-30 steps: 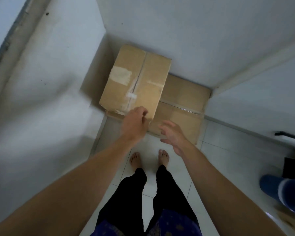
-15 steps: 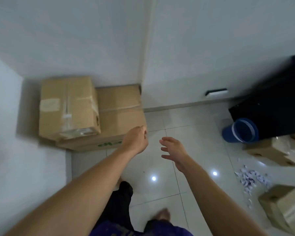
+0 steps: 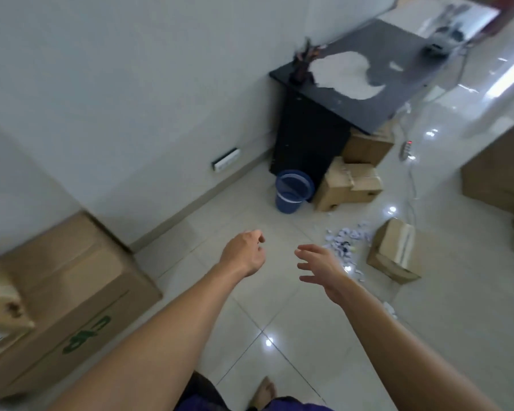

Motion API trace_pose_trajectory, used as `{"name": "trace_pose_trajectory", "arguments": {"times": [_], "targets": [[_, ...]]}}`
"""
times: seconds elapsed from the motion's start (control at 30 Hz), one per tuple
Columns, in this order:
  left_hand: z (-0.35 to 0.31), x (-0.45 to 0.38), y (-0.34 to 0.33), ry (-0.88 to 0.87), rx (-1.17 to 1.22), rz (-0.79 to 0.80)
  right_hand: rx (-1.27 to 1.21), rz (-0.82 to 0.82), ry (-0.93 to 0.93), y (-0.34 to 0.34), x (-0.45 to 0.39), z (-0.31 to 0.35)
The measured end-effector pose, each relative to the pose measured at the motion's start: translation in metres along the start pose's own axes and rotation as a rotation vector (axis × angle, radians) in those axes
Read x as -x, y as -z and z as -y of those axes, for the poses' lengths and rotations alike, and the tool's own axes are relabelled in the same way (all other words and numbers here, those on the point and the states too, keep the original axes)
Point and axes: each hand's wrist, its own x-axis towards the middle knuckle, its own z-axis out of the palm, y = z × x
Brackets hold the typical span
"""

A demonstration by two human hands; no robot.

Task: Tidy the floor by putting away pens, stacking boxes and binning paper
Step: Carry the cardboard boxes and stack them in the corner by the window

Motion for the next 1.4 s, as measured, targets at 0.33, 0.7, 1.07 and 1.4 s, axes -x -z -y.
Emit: {"name": "trace_pose_trajectory", "arguments": {"times": [0.33, 0.7, 1.07, 1.4], "targets": [[-0.158, -0.068, -0.06, -0.2, -0.118, 0.201, -0.237, -0.197, -0.04, 0.165, -0.014, -0.046], [-0.277, -0.21, -0.114, -0.275, -0.167, 0.398, -0.36, -0.33, -0.138, 0.292, -0.09, -0.037], [-0.397, -0.315, -0.168, -0.371, -0.204, 0.531, -0.56, -0.506, -0.238, 0.432, -0.141, -0.046], [-0.511, -0.395, -0.265, -0.255, -0.171, 0.559, -0.58, -0.427, -0.318, 0.576, -0.241, -0.068]]}}
